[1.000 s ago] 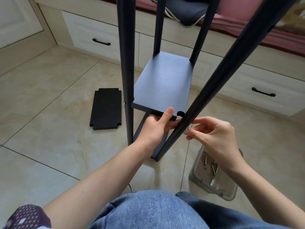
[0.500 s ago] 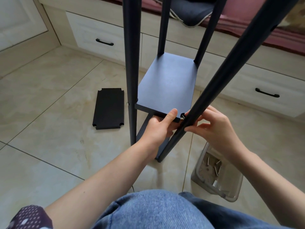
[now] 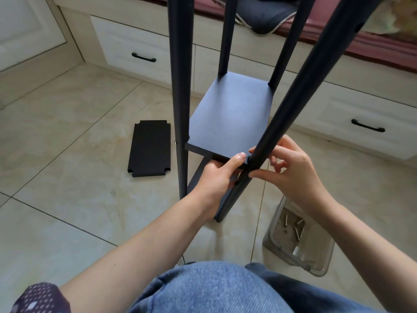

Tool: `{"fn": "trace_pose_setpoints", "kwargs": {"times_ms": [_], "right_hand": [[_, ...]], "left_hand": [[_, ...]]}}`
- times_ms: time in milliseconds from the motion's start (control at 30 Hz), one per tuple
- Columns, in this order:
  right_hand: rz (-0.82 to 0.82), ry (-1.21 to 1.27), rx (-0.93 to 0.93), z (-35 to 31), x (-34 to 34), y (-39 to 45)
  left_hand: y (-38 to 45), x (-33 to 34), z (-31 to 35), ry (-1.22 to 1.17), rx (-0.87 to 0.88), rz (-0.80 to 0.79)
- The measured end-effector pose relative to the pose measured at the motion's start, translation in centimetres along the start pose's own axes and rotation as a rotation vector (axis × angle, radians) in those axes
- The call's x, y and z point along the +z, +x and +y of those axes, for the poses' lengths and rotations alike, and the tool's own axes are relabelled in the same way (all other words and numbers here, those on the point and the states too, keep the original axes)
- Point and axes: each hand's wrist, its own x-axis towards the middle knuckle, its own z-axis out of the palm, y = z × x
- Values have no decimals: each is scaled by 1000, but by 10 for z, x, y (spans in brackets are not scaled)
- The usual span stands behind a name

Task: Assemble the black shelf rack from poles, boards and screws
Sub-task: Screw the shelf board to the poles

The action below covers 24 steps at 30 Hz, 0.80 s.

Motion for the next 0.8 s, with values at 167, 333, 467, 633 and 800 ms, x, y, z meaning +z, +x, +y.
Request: {"fn": "trace_pose_setpoints", "kwargs": {"times_ms": [167,333,467,633,800], "right_hand": [[-6,-53,0,3,-2,2],[-70,20,66,3,-4,4],[-92,34,83,1,-7,7],[-101,119,130,-1,-10,9],[-109,248,129,1,-25,7]], "left_hand": [[0,-1,3,38,-23,-1],[-8,-9,12,227,-92,15],[-25,-25,17,694,143,154],[-26,-30,30,1124,924,201],[-10,-19,33,1375,798,-41]]}}
